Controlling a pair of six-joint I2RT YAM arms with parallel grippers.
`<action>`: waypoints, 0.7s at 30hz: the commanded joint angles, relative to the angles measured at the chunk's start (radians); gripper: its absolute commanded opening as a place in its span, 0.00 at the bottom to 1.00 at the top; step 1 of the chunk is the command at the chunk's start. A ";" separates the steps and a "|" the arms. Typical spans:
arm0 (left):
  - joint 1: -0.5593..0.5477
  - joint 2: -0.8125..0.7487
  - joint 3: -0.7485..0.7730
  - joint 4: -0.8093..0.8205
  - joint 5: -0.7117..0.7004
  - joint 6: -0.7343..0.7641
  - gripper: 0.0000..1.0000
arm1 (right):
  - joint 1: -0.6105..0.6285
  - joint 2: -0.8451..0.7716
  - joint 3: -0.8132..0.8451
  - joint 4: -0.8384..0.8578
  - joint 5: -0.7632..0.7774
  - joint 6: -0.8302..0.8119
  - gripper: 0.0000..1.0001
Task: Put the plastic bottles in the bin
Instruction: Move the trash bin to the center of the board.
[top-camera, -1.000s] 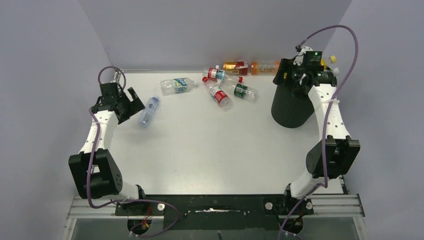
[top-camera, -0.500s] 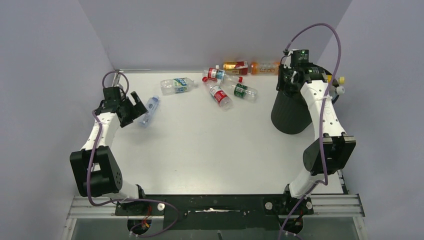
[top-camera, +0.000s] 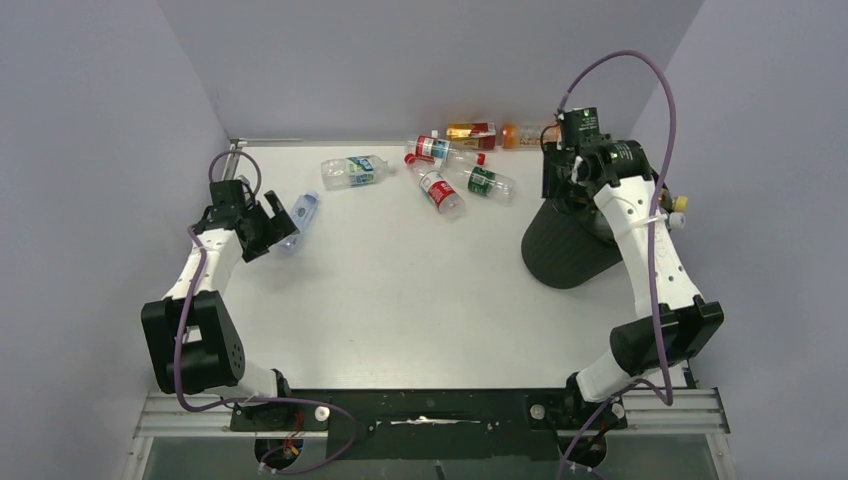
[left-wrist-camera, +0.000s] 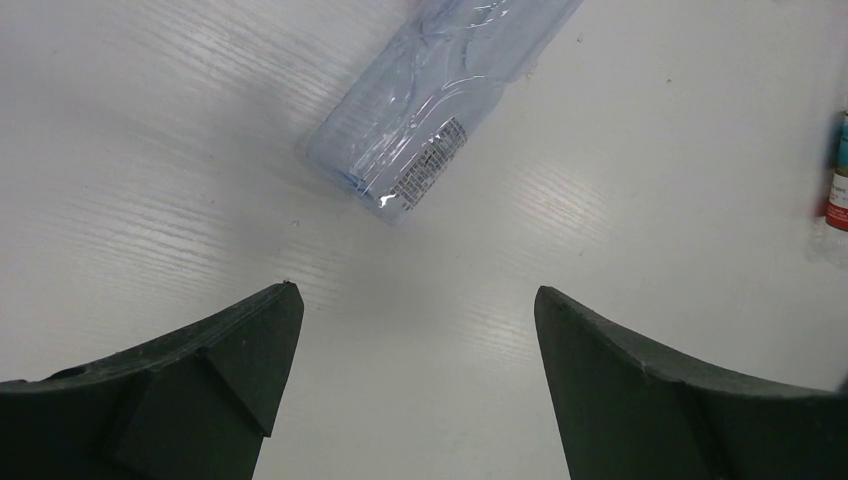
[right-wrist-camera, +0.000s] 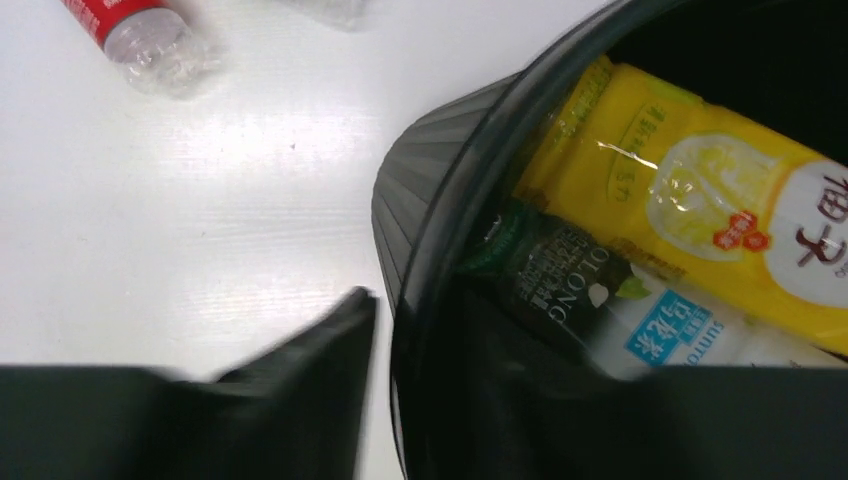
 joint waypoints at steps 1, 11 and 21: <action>0.005 -0.036 -0.001 0.053 0.019 0.012 0.87 | 0.044 -0.089 -0.080 -0.008 0.046 0.047 0.75; 0.005 -0.058 -0.005 0.040 0.022 0.013 0.87 | 0.097 -0.074 -0.111 0.013 0.024 0.043 0.98; 0.004 -0.075 -0.016 0.043 0.026 0.007 0.88 | 0.102 -0.045 -0.176 -0.011 0.135 0.037 0.23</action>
